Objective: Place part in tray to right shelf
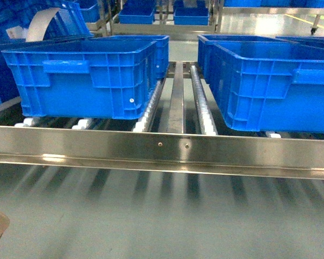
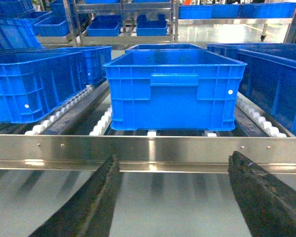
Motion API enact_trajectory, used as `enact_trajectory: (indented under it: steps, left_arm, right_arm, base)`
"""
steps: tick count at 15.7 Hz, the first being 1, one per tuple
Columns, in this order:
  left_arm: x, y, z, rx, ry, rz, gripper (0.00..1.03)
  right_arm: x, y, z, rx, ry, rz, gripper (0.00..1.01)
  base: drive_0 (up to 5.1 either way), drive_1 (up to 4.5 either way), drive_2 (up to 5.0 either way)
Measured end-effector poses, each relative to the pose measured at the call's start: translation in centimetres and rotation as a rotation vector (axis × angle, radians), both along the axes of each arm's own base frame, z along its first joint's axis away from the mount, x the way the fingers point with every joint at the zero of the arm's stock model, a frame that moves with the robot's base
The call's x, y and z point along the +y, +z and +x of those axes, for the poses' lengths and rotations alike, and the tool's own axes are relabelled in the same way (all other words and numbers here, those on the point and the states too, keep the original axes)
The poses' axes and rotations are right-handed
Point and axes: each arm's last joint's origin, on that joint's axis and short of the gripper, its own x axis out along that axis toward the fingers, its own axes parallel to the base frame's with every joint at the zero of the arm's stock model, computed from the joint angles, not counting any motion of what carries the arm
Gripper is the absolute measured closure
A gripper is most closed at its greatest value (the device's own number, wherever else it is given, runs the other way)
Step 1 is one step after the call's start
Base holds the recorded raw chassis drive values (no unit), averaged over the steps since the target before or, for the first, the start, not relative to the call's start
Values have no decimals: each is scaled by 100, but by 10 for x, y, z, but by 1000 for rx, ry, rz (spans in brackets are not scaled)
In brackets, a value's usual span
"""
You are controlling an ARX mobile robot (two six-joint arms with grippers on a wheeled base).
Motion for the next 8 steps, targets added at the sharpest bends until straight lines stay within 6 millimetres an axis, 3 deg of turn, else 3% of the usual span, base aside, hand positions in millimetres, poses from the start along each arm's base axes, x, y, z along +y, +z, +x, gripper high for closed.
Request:
enact_trajectory:
  steps: [3,8]
  left_arm:
    - [0,0,0,0,0,0,91]
    - [0,0,0,0,0,0,91]
  right_arm:
    - [0,0,0,0,0,0,2]
    - [0,0,0,-1,0,0,3]
  base:
    - [0,0,0]
    - [0,0,0]
